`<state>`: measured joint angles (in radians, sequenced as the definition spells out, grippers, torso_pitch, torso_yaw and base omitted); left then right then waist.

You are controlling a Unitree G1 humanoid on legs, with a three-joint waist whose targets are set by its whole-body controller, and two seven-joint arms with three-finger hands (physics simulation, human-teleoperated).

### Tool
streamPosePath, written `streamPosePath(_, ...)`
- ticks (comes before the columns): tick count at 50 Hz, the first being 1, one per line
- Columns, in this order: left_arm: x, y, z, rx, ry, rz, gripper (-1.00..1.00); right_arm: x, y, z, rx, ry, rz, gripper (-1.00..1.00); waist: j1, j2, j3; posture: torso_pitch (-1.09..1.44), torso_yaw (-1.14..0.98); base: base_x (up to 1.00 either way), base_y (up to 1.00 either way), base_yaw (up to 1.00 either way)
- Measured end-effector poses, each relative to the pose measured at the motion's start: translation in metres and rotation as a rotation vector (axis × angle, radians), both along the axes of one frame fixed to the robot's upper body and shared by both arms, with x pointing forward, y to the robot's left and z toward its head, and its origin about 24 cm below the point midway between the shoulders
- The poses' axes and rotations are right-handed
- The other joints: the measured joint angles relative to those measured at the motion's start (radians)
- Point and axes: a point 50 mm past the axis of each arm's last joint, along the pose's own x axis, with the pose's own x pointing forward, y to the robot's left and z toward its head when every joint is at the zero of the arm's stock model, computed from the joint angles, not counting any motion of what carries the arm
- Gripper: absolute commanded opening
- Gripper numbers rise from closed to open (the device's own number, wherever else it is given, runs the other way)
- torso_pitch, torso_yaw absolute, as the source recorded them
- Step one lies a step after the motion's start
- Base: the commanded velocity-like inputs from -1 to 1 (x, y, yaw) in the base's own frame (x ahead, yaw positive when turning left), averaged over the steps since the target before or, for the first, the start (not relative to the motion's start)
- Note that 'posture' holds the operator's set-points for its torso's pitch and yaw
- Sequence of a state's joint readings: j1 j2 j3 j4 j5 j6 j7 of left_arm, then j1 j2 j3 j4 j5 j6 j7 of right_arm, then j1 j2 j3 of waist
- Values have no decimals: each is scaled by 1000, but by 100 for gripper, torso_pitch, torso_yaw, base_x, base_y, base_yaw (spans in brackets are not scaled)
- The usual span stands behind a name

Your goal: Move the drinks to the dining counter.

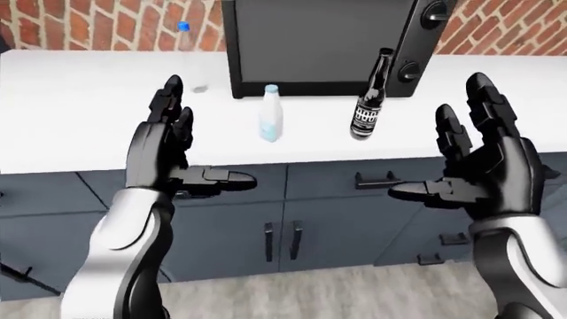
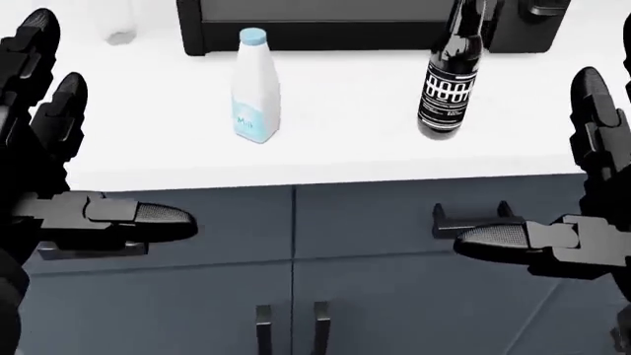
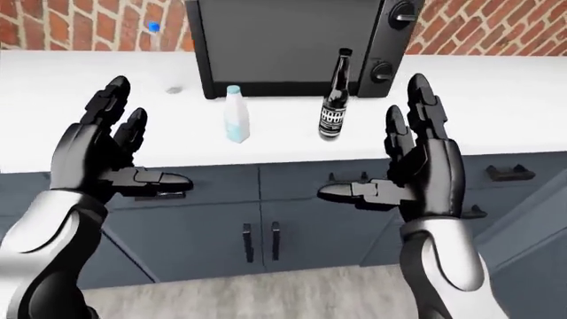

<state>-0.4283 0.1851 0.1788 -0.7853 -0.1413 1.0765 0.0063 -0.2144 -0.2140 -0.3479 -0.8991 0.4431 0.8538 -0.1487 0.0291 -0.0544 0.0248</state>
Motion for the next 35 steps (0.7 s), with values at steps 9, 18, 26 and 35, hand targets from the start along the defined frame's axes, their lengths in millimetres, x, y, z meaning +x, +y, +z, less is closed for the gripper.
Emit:
streamPosePath(9,-10,5,5,-16,-39,-16,100,0,-2,-1,-11,-10,-31,100,-29,-7,25,0,0,7,-11,0)
streamPosePath(18,-19,15,6,-24,-44,-1,100,-1,0,0,7,-2,-10,100,-14,24,20,0,0,0,0,81)
streamPosePath(26,-14,19,1,-24,-30,38,100,0,2,2,15,-8,-2,100,-27,43,19,0,0,0,0,12)
streamPosePath(35,-13,19,1,-26,-23,19,100,-3,-10,2,35,-8,-72,100,-44,39,16,0,0,0,0,0)
